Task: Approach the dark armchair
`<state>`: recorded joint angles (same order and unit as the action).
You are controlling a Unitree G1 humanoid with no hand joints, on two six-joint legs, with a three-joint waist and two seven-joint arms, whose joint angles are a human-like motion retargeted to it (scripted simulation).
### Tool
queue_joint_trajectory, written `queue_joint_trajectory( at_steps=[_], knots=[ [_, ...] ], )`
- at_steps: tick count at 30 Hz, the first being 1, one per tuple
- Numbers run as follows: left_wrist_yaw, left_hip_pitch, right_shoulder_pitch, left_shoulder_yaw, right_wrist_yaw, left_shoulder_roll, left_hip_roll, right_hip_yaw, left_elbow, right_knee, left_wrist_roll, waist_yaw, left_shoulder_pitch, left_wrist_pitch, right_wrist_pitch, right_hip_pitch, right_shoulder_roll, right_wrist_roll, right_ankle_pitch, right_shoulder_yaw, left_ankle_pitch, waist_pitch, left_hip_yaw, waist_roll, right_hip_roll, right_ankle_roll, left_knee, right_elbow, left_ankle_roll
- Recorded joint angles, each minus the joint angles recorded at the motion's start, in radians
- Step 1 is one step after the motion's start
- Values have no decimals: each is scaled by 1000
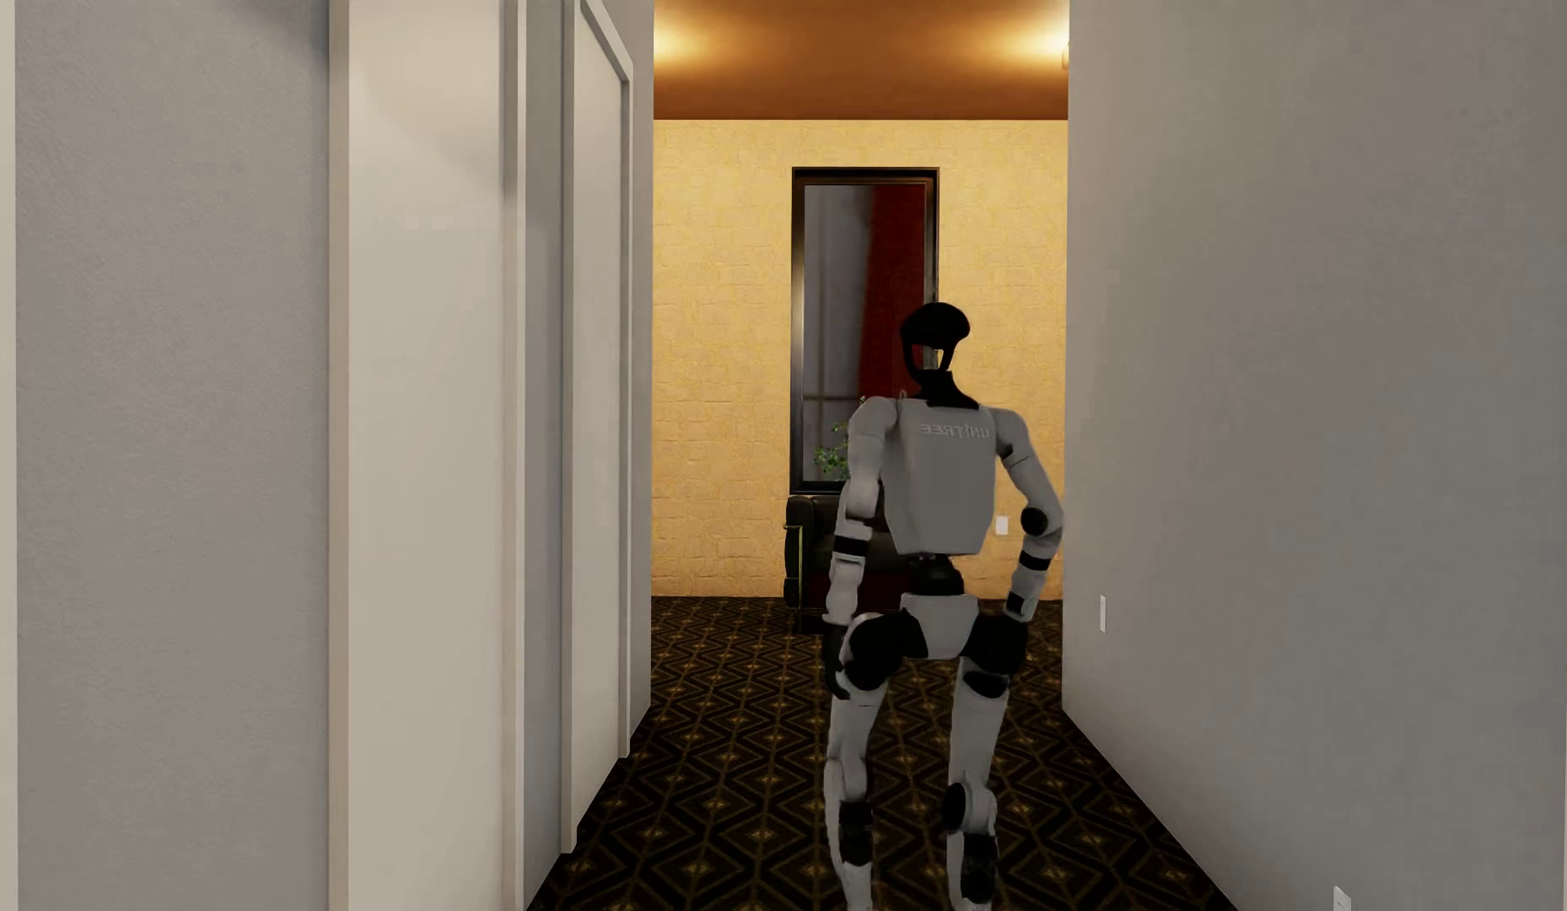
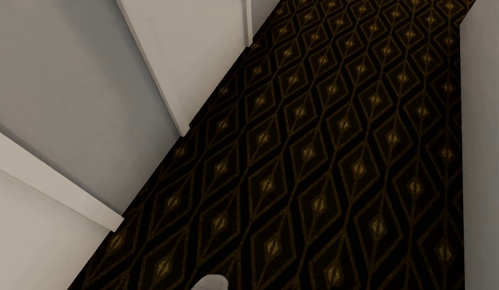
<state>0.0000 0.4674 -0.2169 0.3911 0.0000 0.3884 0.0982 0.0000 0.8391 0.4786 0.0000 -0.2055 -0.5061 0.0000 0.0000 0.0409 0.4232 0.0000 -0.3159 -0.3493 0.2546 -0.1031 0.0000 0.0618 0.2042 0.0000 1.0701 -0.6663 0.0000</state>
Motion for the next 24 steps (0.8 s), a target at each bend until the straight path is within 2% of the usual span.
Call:
queue_joint_trajectory(
  at_steps=[3, 5, 6, 7, 9, 10, 11, 13, 14, 16, 17, 18, 19, 20, 21, 22, 23, 24],
  knots=[
    [0, 197, 84, 36, 0, 20, 12, 0, 65, -100, 0, -138, -17, 0, 0, 231, 36, 0, -146, 9, -77, 5, 0, -23, -35, 0, -271, 131, 0],
    [0, 252, 137, 42, 0, 42, 31, 0, 100, -111, 0, -202, -11, 0, 0, 353, 55, 0, -166, -36, -79, 6, 0, -32, -71, 0, -443, 164, 0],
    [0, 269, 148, 47, 0, 50, 40, 0, 119, -102, 0, -239, -4, 0, 0, 389, 58, 0, -117, -65, -53, 13, 0, -36, -102, 0, -447, 153, 0],
    [0, 278, 146, 53, 0, 55, 35, 0, 142, -64, 0, -269, 7, 0, 0, 406, 50, 0, -22, -95, -29, 18, 0, -51, -139, 0, -388, 120, 0],
    [0, 292, 114, 64, 0, 56, 6, 0, 188, 157, 0, -273, 36, 0, 0, 353, 11, 0, 281, -169, -34, 23, 0, -93, -195, 0, -187, 20, 0],
    [0, 243, 92, 71, 0, 41, -23, 0, 203, 341, 0, -237, 64, 0, 0, 295, 4, 0, 439, -212, 9, -2, 0, -96, -215, 0, -94, -23, 0],
    [0, 150, 63, 54, 0, 18, -63, 0, 186, 553, 0, -176, 91, 0, 0, 217, 10, 0, 530, -247, 64, -31, 0, -81, -217, 0, -72, -40, 0],
    [0, -53, -6, 44, 0, -12, -105, 0, 95, 843, 0, -16, 138, 0, 0, -7, -11, 0, 435, -296, 97, -29, 0, -54, -196, 0, -158, -98, 0],
    [0, -168, -58, 9, 0, -19, -108, 0, 11, 867, 0, 56, 150, 0, 0, -127, -26, 0, 407, -298, 88, -21, 0, -36, -171, 0, -233, -130, 0],
    [0, -422, -161, -48, 0, -17, -98, 0, -164, 630, 0, 201, 180, 0, 0, -314, -40, 0, 483, -290, 52, -15, 0, -11, -134, 0, -410, -175, 0],
    [0, -527, -190, -68, 0, -6, -84, 0, -234, 430, 0, 266, 217, 0, 0, -382, -21, 0, 538, -356, 43, -16, 0, -6, -123, 0, -476, -184, 0],
    [0, -620, -224, -104, 0, 7, -69, 0, -297, 240, 0, 321, 258, 0, 0, -439, -11, 0, 515, -379, 54, -15, 0, -2, -120, 0, -525, -187, 0],
    [0, -705, -255, -130, 0, 24, -55, 0, -351, 78, 0, 373, 301, 0, 0, -481, 0, 0, 363, -391, 84, -10, 0, 2, -123, 0, -565, -188, 0],
    [0, -776, -282, -149, 0, 40, -39, 0, -388, -4, 0, 416, 344, 0, 0, -526, 12, 0, 133, -403, 114, -2, 0, 8, -130, 0, -581, -188, 0],
    [0, -832, -302, -178, 0, 51, -10, 0, -412, 1, 0, 466, 374, 0, 0, -571, 21, 0, -18, -414, 120, 0, 0, 16, -146, 0, -580, -196, 0],
    [0, -872, -314, -217, 0, 57, 28, 0, -415, 17, 0, 523, 386, 0, 0, -605, 20, 0, 18, -413, 77, -2, 0, 21, -161, 0, -558, -223, 0],
    [0, -890, -323, -226, 0, 57, 67, 0, -398, 52, 0, 560, 382, 0, 0, -635, 12, 0, 211, -409, -37, -1, 0, 25, -162, 0, -506, -250, 0],
    [0, -873, -328, -223, 0, 47, 99, 0, -363, 132, 0, 556, 361, 0, 0, -661, 0, 0, 441, -401, -218, 12, 0, 42, -140, 0, -413, -278, 0]
  ],
)
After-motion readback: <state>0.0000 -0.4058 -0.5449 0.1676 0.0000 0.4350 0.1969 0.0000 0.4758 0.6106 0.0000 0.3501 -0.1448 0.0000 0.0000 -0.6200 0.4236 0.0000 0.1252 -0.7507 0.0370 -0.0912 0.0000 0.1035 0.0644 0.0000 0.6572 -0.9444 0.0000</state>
